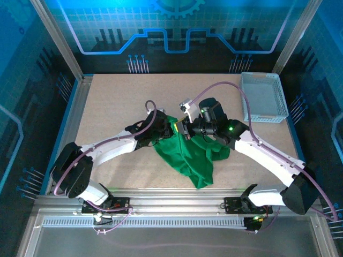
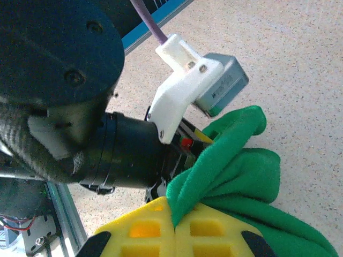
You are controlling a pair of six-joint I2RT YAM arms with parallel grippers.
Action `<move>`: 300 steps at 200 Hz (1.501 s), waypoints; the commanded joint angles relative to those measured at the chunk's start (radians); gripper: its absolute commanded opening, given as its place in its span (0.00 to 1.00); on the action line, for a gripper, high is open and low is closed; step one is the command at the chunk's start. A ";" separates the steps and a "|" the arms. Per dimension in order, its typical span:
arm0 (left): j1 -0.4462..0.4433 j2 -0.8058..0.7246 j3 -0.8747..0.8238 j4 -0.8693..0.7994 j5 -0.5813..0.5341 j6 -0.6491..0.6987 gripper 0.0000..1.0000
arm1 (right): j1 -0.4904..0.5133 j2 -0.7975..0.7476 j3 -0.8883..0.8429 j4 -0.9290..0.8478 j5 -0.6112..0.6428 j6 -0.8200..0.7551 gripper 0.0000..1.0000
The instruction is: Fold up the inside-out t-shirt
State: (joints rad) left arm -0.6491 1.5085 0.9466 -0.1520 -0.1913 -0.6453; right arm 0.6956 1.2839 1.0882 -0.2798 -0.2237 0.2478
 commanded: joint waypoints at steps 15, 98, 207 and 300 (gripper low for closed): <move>0.037 -0.008 0.012 -0.006 -0.049 0.059 0.13 | 0.008 -0.037 -0.016 0.047 -0.031 0.011 0.00; 0.031 -0.218 -0.050 0.011 0.045 0.148 0.00 | -0.162 0.087 0.045 -0.037 0.139 -0.029 0.00; 0.034 -0.291 -0.103 0.121 0.226 0.147 0.00 | -0.051 0.129 0.105 -0.128 0.267 0.050 0.49; 0.033 -0.302 -0.116 0.126 0.224 0.139 0.00 | -0.003 0.102 -0.095 0.214 0.001 0.167 0.45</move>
State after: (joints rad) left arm -0.6178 1.2224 0.8524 -0.0612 0.0093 -0.5140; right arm 0.6727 1.3693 0.9890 -0.1806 -0.1776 0.4271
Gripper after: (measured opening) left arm 0.053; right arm 0.457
